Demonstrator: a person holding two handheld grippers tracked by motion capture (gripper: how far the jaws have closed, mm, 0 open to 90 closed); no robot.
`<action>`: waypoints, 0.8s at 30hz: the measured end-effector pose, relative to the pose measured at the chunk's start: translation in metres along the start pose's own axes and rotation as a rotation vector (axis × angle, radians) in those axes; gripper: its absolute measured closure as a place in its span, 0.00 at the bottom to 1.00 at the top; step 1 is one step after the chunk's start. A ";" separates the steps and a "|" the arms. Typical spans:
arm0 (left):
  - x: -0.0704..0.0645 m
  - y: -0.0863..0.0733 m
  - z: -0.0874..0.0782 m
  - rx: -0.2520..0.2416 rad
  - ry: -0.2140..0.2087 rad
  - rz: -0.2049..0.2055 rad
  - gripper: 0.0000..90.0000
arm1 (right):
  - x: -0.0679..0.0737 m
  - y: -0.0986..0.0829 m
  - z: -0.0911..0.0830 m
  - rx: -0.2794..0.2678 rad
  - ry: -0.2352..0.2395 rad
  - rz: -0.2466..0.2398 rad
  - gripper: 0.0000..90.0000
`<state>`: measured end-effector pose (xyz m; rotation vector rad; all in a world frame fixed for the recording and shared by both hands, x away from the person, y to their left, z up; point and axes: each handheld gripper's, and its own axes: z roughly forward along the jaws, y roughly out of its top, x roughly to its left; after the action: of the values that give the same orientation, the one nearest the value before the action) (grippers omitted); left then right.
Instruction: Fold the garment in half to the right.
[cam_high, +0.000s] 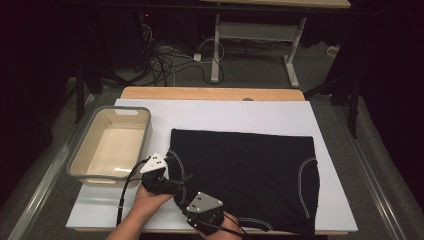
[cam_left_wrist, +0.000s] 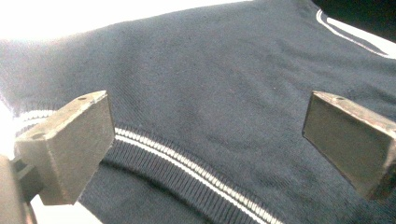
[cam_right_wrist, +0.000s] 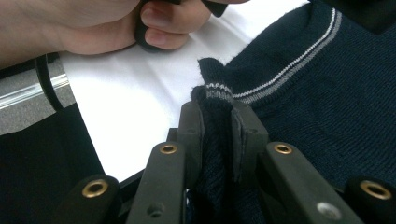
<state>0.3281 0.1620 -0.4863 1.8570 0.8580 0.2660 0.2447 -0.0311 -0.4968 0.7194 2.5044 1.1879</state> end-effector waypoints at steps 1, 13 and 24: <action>0.001 0.002 0.000 -0.001 0.003 -0.003 0.02 | 0.000 0.000 0.000 -0.001 0.003 0.002 0.85; 0.019 0.015 0.020 0.004 0.032 -0.056 0.04 | 0.000 0.000 0.000 -0.001 0.005 0.000 0.85; 0.031 0.031 0.034 0.010 0.050 -0.069 0.04 | 0.000 0.000 0.000 -0.001 0.005 0.001 0.85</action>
<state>0.3822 0.1510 -0.4802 1.8328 0.9575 0.2659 0.2449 -0.0312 -0.4972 0.7183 2.5071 1.1925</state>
